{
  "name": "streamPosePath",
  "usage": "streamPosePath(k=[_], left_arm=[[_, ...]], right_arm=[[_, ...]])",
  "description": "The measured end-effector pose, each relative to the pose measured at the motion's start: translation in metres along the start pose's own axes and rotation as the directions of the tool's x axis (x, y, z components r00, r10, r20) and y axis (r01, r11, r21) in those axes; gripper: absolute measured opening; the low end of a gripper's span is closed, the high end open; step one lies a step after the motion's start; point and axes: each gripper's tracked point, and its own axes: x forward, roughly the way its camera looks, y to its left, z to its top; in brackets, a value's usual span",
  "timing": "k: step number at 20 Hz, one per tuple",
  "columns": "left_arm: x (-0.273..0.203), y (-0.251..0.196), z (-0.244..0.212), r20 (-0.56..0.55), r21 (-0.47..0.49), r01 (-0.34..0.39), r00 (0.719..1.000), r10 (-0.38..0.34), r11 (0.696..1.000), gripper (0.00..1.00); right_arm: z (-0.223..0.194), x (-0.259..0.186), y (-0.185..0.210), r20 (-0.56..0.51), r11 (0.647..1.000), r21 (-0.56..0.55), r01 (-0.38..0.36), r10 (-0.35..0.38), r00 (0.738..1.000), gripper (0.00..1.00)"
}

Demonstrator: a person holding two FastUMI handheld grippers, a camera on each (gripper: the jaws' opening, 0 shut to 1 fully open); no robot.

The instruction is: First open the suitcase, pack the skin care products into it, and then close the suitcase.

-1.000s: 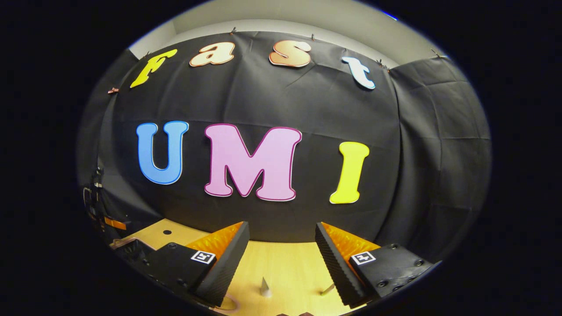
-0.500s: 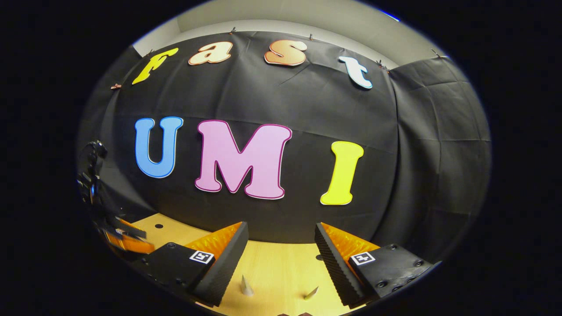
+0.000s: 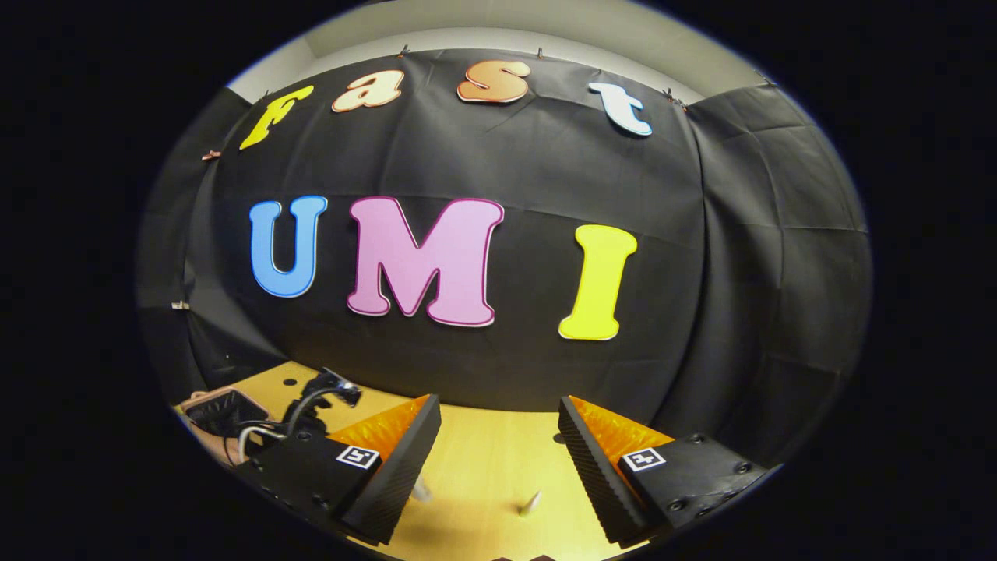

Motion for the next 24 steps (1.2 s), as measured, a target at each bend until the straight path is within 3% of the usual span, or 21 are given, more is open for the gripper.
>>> streamPosePath(k=[6, 7, 8, 9, 15, 21, 24], left_arm=[[0.088, 0.032, -0.014, -0.103, -0.048, -0.131, 0.987, 0.125, 0.99, 0.97], [0.095, 0.037, -0.01, -0.076, -0.042, -0.163, 0.984, 0.159, 0.986, 1.0], [0.102, 0.046, 0.0, -0.055, -0.038, -0.212, 0.976, 0.209, 0.977, 0.74], [0.1, 0.041, -0.002, -0.063, -0.036, -0.212, 0.976, 0.21, 0.976, 0.48], [0.077, 0.024, -0.006, -0.086, -0.076, -0.176, 0.982, 0.169, 0.981, 0.45], [-0.002, 0.0, 0.017, -0.007, -0.078, -0.149, 0.989, 0.149, 0.986, 0.45], [-0.042, 0.005, 0.02, 0.024, -0.086, -0.184, 0.982, 0.187, 0.979, 0.45]], right_arm=[[-0.046, -0.008, -0.05, -0.104, 1.0, -0.006, 0.025, -0.025, 0.994, 0.96], [-0.056, -0.009, -0.056, -0.124, 1.0, -0.007, 0.025, -0.025, 0.992, 0.97], [-0.068, -0.009, -0.062, -0.147, 1.0, -0.001, 0.025, -0.025, 0.989, 0.96], [-0.081, -0.008, -0.065, -0.169, 1.0, 0.01, 0.02, -0.018, 0.985, 0.97], [-0.171, 0.017, -0.042, -0.308, 0.994, 0.081, -0.066, 0.088, 0.947, 0.97], [-0.28, 0.066, -0.039, -0.484, 0.992, 0.09, -0.086, 0.119, 0.867, 0.98], [-0.319, 0.087, -0.035, -0.542, 0.989, 0.126, -0.076, 0.133, 0.83, 0.98]])
